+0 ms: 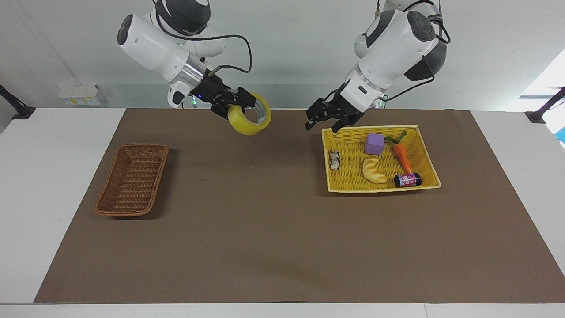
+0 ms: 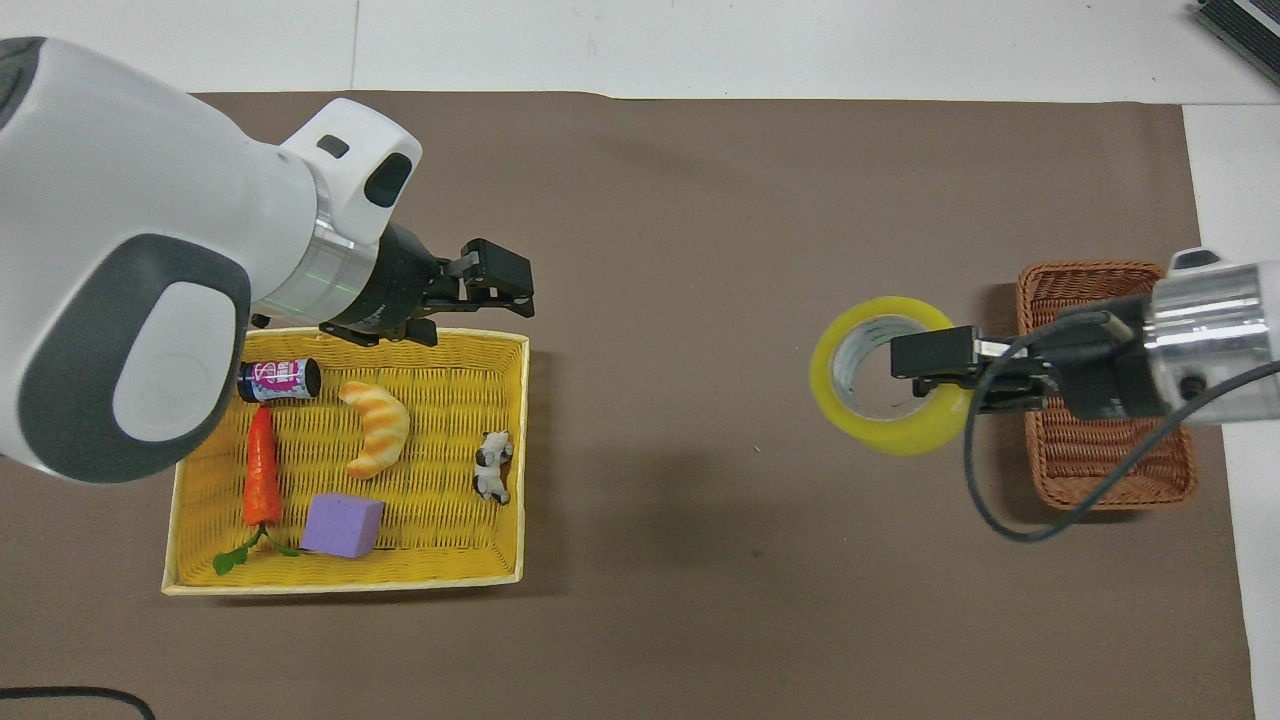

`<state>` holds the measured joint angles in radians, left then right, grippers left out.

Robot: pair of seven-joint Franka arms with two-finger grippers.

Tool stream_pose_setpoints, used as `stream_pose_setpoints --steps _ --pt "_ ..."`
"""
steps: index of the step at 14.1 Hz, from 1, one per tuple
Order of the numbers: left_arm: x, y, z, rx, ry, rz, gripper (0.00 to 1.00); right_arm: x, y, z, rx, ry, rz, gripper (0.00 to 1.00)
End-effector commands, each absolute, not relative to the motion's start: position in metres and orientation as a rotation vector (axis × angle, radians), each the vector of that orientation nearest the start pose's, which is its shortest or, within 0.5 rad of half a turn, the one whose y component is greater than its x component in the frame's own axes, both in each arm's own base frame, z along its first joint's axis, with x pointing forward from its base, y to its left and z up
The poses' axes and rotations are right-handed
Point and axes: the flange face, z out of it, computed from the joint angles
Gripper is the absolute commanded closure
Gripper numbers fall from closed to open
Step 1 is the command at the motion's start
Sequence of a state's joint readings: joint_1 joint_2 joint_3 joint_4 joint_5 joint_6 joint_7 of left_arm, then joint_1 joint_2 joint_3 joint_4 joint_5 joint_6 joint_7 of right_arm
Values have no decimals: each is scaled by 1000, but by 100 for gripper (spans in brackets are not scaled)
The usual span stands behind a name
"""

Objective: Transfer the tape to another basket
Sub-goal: 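Carry the tape to the wicker basket while the left gripper withdraws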

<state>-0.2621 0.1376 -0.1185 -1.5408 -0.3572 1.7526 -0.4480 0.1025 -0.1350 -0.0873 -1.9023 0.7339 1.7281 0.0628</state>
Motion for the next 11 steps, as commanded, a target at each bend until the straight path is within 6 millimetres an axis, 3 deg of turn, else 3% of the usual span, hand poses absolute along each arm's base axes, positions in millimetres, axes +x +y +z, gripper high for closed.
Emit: stream_pose_setpoints --steps 1,3,6,9,11 --pt "567 -210 577 -3425 -166 147 0 514 0 585 -2403 172 25 100" --pt "573 -183 577 -3405 -88 139 0 505 -66 580 -2477 182 -25 100" --pt "576 -137 578 -3329 -165 195 0 501 -138 554 -2522 127 -98 100" --pt "578 -121 588 -3256 -171 138 0 508 -198 503 -2533 49 -152 100" --pt "580 -113 589 -3243 -187 126 0 520 -220 469 -2558 40 -188 100"
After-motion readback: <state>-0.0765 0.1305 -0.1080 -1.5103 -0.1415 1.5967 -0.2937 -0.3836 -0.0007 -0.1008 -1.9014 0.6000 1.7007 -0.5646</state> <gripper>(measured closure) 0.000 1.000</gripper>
